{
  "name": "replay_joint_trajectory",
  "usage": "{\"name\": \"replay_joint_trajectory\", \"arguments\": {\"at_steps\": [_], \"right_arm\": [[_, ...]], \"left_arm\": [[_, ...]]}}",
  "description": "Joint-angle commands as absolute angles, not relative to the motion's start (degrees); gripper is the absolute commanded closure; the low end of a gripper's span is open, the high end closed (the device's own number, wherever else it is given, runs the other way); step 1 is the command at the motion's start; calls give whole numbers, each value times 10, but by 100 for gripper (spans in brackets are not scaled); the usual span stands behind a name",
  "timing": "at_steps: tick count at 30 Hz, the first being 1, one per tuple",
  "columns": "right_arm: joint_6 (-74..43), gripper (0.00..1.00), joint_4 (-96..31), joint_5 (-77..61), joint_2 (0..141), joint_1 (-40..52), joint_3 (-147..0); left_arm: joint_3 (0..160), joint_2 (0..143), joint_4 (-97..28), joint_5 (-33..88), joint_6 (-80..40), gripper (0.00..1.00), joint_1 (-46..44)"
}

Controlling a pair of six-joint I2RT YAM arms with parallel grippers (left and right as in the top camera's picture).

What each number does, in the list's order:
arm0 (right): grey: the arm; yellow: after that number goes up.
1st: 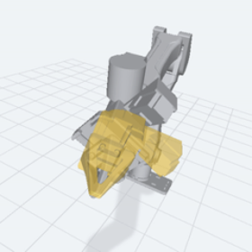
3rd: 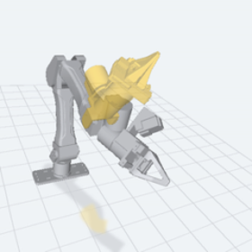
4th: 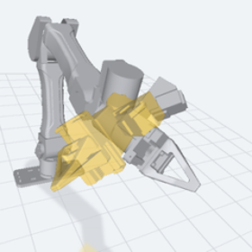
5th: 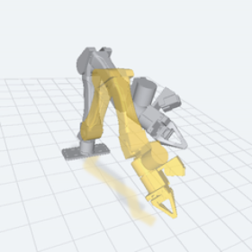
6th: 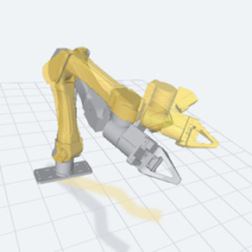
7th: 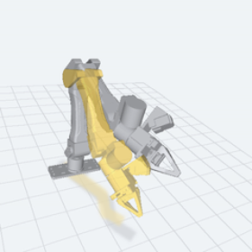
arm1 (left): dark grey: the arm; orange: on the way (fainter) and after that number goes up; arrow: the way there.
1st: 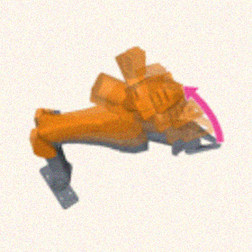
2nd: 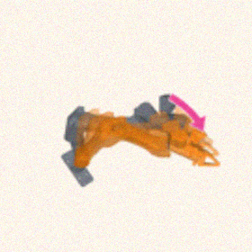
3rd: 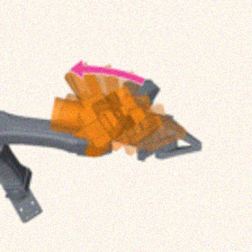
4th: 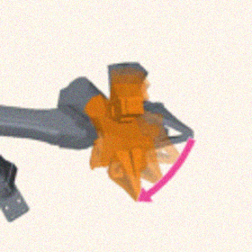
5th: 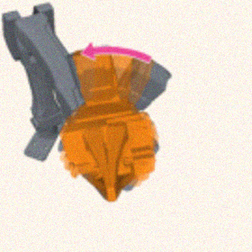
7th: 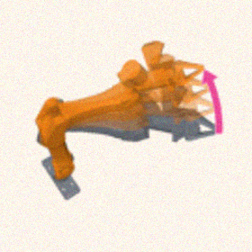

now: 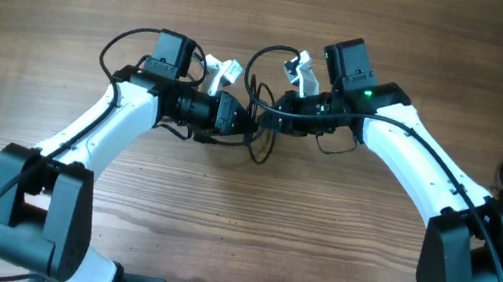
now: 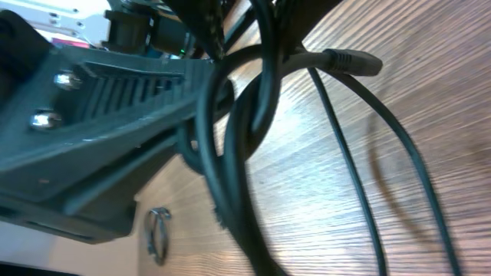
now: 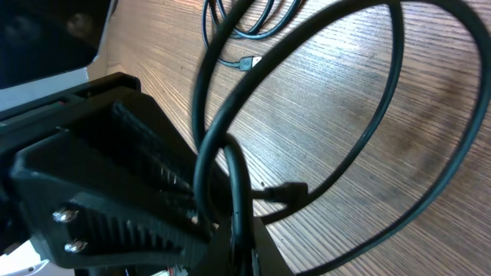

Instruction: Untangle cables

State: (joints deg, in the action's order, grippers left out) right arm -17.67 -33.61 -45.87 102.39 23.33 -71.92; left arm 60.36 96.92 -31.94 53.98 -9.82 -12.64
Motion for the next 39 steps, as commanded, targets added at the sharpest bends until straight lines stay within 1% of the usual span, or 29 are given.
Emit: {"name": "replay_joint_trajectory", "arguments": {"at_steps": [1,2,4,5,9,13,16,22,26,29,30,31,32,34,36,39], "right_arm": [[-168,96,-335,-518,1012,242,-717],[-166,96,-335,-517,1013,242,-717],[-165,96,-335,-517,1012,242,-717],[-165,96,-335,-517,1013,241,-717],[-162,96,-336,-489,1013,240,-717],[-158,96,-343,-489,1012,214,-717],[-152,96,-357,-489,1012,189,-717],[-114,96,-389,-487,1013,130,-717],[-105,96,-421,-399,1013,107,-717],[-105,96,-449,-290,1013,105,-717],[-105,90,-456,-264,1013,105,-717],[-105,68,-462,-252,1013,105,-717],[-105,52,-467,-252,1013,105,-717],[-105,33,-470,-253,1013,105,-717],[-108,32,-469,-272,1013,105,-717],[-114,29,-462,-377,1013,105,-717]], "left_arm": [[602,975,-315,494,-110,74,-132],[602,975,-315,490,-109,78,-134],[602,975,-318,462,-110,93,-135],[602,975,-324,432,-112,96,-134],[602,975,-353,294,-157,96,-134],[602,975,-393,188,-161,96,-134],[602,975,-404,160,-161,96,-134],[602,975,-405,157,-161,96,-134],[602,975,-406,157,-161,96,-134],[602,975,-406,158,-161,96,-134],[602,975,-406,158,-161,96,-134],[602,975,-406,158,-161,96,-134],[602,975,-406,158,-161,96,-134],[602,975,-406,158,-161,96,-135],[602,975,-406,160,-160,96,-135],[602,975,-406,185,-140,96,-137]]}}
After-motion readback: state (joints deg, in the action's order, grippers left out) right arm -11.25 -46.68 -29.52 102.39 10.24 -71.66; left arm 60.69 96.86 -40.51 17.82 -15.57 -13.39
